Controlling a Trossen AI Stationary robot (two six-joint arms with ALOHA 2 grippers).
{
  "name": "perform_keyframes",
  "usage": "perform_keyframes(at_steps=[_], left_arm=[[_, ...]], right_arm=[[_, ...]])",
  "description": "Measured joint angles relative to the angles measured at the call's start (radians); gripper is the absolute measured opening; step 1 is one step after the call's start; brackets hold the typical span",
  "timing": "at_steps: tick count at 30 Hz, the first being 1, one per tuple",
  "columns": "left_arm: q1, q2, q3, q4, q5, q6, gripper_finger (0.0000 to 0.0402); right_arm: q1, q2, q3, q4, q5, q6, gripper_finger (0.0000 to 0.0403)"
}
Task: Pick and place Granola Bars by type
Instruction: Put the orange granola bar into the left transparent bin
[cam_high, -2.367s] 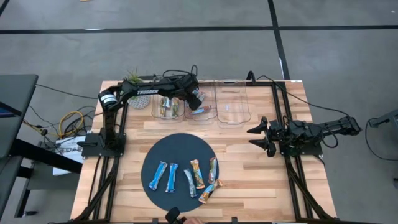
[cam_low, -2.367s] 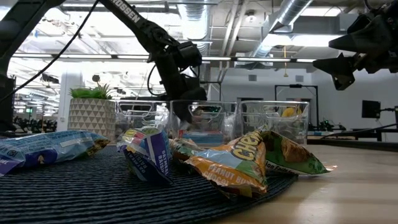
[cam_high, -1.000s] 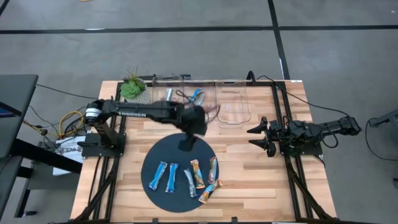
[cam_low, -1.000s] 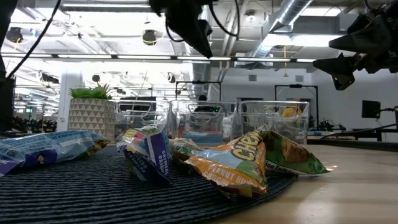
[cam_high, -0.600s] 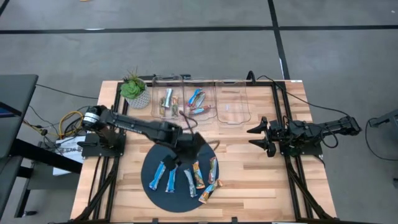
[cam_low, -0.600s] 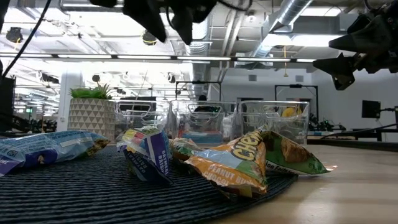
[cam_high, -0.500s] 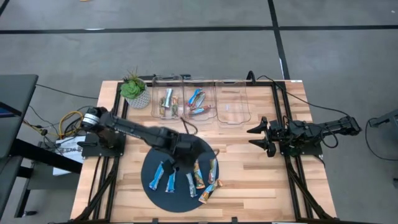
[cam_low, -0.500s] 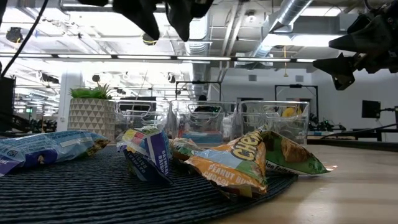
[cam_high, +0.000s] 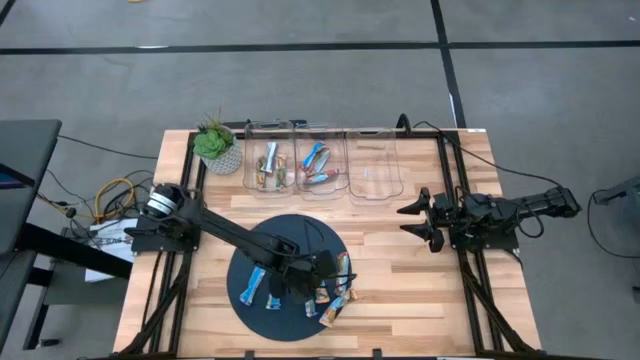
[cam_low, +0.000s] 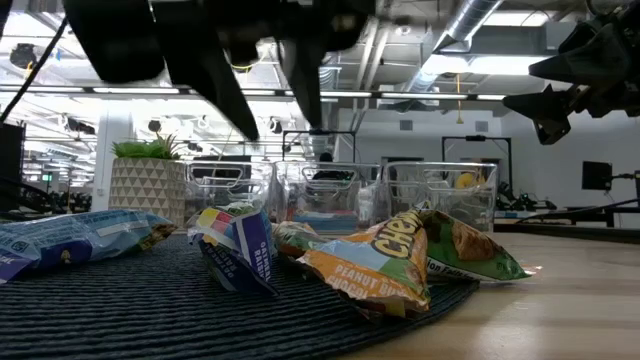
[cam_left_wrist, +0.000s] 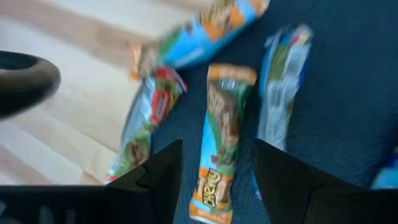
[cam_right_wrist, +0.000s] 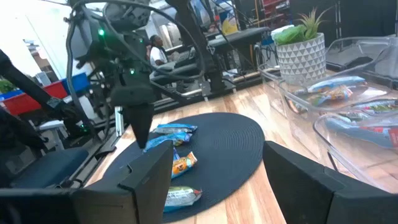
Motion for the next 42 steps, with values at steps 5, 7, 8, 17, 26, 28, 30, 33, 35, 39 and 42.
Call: perform_keyframes(at_steps=[5,7,8,17,26,28,30,33,35,39,42], left_arm=[[0.0,0.058,0.0,0.032,-0.039,0.003,0.0181],[0.0,0.075,0.0,0.031,-0.039,0.003,0.0181],[0.0,0.079,0.0,0.029,-0.039,0.003,0.0181],[0.011,0.152,0.0,0.076,-0.073,0.029,0.0181],[0.028,0.155,-0.011,0.075,-0.089,0.02,0.0181],[0.029,0.155,-0.011,0.07,-0.076,0.012,0.0181],[0.03,0.155,-0.011,0.068,-0.059,0.006,0.018],[0.028,0.155,-0.011,0.067,-0.046,-0.003,0.0166],[0.028,0.155,-0.011,0.067,-0.044,-0.008,0.0146],[0.029,0.155,-0.011,0.067,-0.045,-0.011,0.0099],[0.029,0.155,-0.011,0.069,-0.047,-0.039,0.0067]], right_arm=[[0.0,-0.001,0.0,-0.001,0.0,0.0,0.0244],[0.0,-0.001,0.0,-0.001,0.0,0.0,0.0244],[0.0,-0.001,0.0,-0.001,0.0,0.0,0.0244],[0.0,-0.001,0.0,-0.003,0.0,0.0,0.0244],[0.0,0.0,0.0,-0.002,0.0,0.0,0.0244],[0.0,-0.001,0.0,-0.001,0.001,0.0,0.0244],[0.0,-0.001,0.0,-0.001,0.001,0.0,0.0244],[0.0,-0.001,0.0,-0.001,0.001,0.0,0.0244],[0.0,-0.001,0.0,-0.001,0.001,0.0,0.0244],[0.0,-0.001,0.0,-0.001,0.001,0.0,0.0244],[0.0,-0.001,0.0,-0.001,0.001,0.0,0.0244]])
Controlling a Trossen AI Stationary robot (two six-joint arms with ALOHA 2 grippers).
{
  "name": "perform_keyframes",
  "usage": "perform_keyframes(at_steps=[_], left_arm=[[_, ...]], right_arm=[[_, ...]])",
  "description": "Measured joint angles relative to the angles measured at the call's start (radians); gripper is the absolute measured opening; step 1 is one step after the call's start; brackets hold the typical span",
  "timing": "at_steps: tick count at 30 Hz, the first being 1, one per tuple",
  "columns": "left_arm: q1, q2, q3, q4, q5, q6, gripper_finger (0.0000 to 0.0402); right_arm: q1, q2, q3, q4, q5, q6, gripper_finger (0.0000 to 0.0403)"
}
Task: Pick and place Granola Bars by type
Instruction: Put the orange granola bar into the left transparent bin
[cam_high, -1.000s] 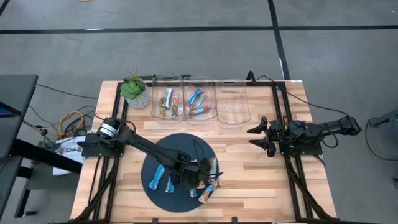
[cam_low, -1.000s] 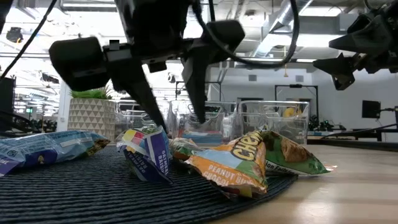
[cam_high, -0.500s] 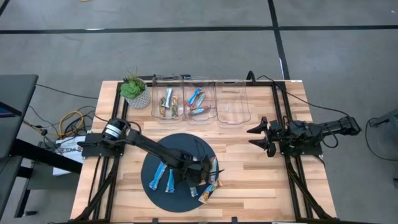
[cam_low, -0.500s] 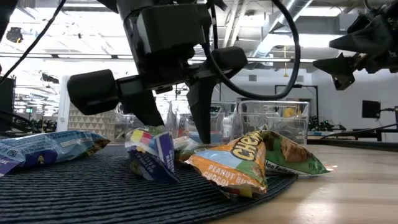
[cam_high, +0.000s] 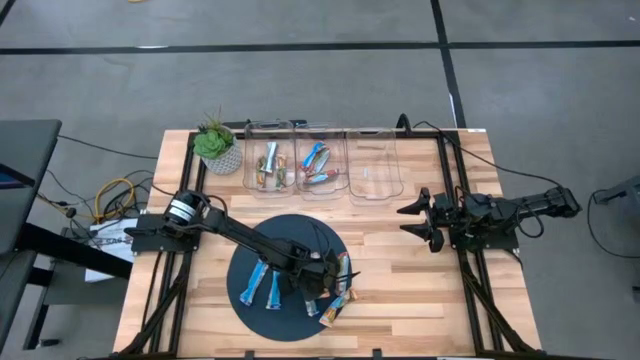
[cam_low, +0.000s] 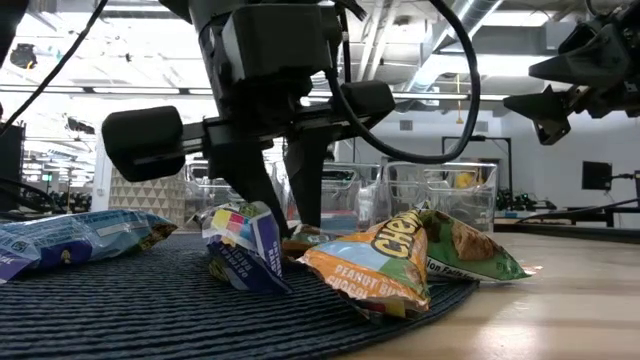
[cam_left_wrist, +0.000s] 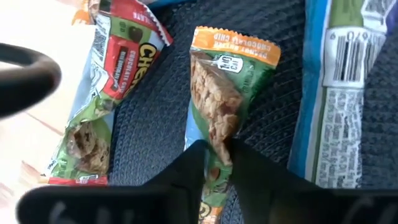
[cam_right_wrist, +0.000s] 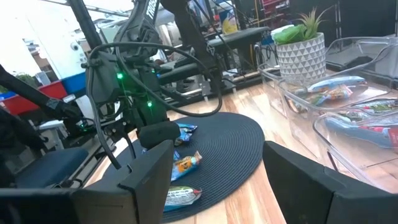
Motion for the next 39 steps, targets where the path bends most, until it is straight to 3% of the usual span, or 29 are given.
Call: perform_keyframes(at_steps=[7,16,21,39], left_arm=[[0.001,-0.001,0.0,0.046,-0.043,-0.101,0.002],[0.002,-0.002,0.088,0.032,-0.181,-0.374,0.0002],[0.022,-0.003,0.194,-0.07,-0.263,-0.552,0.0002],[0.213,-0.003,0.546,-0.598,-0.269,-0.77,0.0001]], right_arm=[[0.0,0.0,0.0,0.0,0.0,0.0,0.0244],[0.0,0.0,0.0,0.0,0.0,0.0,0.0244],[0.0,0.0,0.0,0.0,0.0,0.0,0.0244],[0.0,0.0,0.0,0.0,-0.001,0.0,0.0244]])
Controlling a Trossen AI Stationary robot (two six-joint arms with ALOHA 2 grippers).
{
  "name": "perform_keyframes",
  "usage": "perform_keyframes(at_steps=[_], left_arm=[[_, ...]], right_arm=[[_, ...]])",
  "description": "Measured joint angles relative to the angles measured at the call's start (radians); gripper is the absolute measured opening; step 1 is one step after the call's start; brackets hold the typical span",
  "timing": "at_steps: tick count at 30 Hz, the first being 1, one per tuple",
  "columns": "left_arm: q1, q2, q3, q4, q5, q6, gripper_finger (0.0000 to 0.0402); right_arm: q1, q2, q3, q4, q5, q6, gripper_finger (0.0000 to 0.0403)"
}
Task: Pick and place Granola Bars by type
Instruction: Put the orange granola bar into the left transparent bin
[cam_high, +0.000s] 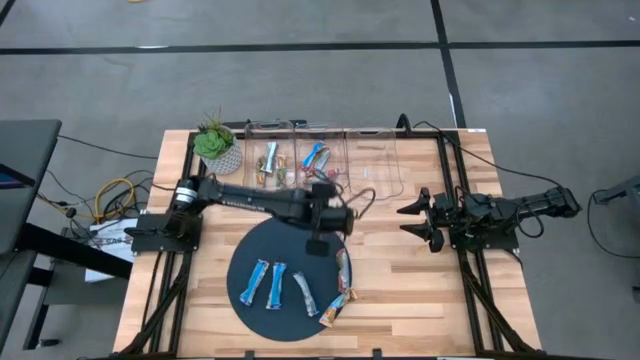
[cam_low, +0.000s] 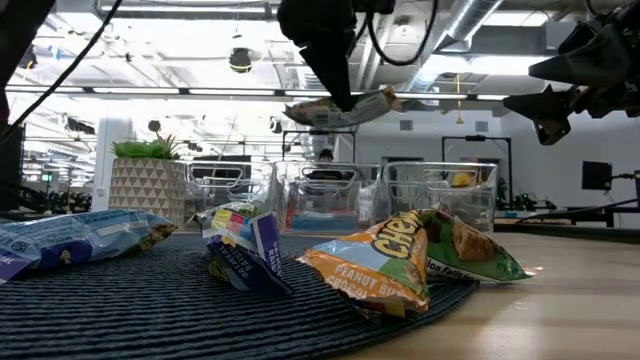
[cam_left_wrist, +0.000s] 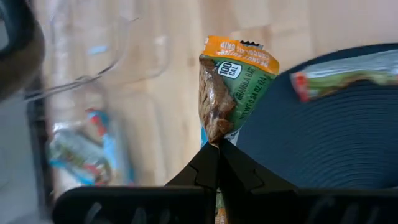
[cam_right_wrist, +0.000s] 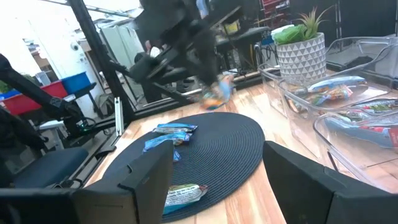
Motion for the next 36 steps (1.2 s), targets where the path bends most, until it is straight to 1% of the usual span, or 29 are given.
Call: perform_keyframes(at_steps=[8,14,23,34,36], left_arm=[[0.145,-0.001,0.101,-0.113,0.001,-0.027,0.0001],[0.271,-0.001,0.135,-0.161,-0.012,-0.064,0.0001],[0.43,-0.001,0.138,-0.224,-0.013,-0.124,0.0001],[0.568,-0.001,0.138,-0.326,-0.012,-0.204,0.0001],[0.59,-0.001,0.138,-0.344,0.001,-0.223,0.0001]], right_arm=[[0.0,0.0,0.0,0.0,0.0,0.0,0.0244],[0.0,0.0,0.0,0.0,0.0,0.0,0.0244],[0.0,0.0,0.0,0.0,0.0,0.0,0.0244],[0.0,0.0,0.0,0.0,0.0,0.0,0.0244],[0.0,0.0,0.0,0.0,0.0,0.0,0.0244]])
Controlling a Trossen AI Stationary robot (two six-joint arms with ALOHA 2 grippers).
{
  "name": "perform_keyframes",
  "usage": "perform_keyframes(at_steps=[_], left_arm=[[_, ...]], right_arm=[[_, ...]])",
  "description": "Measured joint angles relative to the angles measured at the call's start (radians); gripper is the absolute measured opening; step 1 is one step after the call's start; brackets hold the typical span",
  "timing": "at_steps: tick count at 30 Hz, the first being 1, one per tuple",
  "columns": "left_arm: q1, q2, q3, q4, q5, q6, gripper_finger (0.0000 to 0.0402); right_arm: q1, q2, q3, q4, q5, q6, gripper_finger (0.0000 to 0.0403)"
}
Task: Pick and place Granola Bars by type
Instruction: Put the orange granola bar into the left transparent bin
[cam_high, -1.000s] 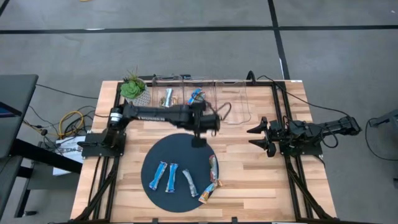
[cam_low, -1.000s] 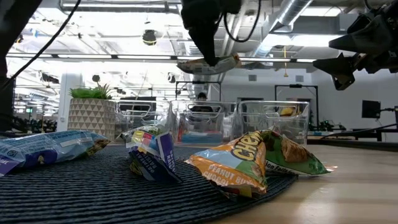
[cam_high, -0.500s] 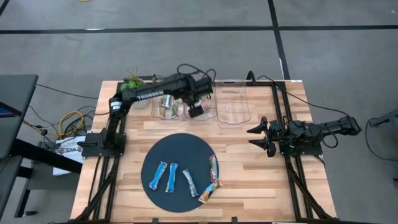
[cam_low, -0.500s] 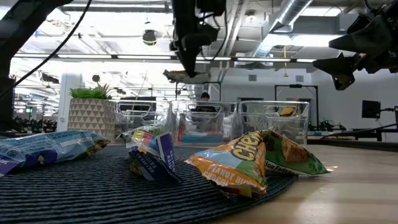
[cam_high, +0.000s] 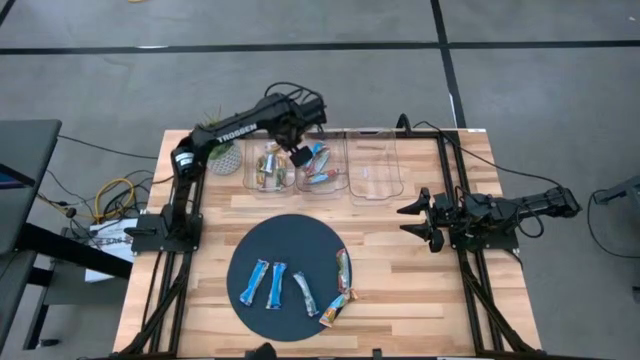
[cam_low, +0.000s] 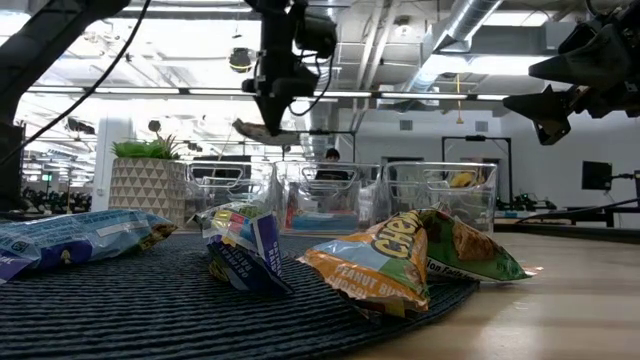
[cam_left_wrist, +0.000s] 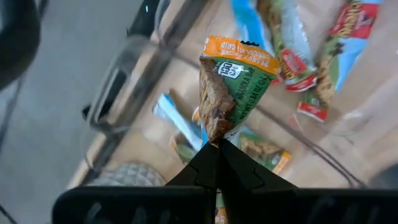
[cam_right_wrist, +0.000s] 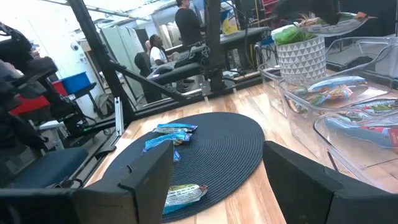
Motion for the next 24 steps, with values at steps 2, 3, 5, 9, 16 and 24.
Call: perform_keyframes(at_steps=[2,3,5,9,16,24], left_arm=[[0.021,0.0,0.0,-0.025,0.027,-0.027,0.0001],[0.032,0.0,0.0,-0.039,0.044,-0.04,0.0001],[0.052,0.0,0.0,-0.061,0.072,-0.055,0.0001],[0.091,0.0,0.0,-0.092,0.087,-0.073,0.0001],[0.156,0.001,-0.014,-0.115,0.198,-0.079,0.0001],[0.192,0.001,-0.141,-0.063,0.205,-0.078,0.0001]], right_arm=[[0.0,0.0,0.0,0.0,0.0,0.0,0.0244],[0.0,0.0,0.0,0.0,0.0,0.0,0.0244],[0.0,0.0,0.0,0.0,0.0,0.0,0.0244],[0.0,0.0,0.0,0.0,0.0,0.0,0.0244],[0.0,0.0,0.0,0.0,0.0,0.0,0.0244],[0.0,0.0,0.0,0.0,0.0,0.0,0.0244]])
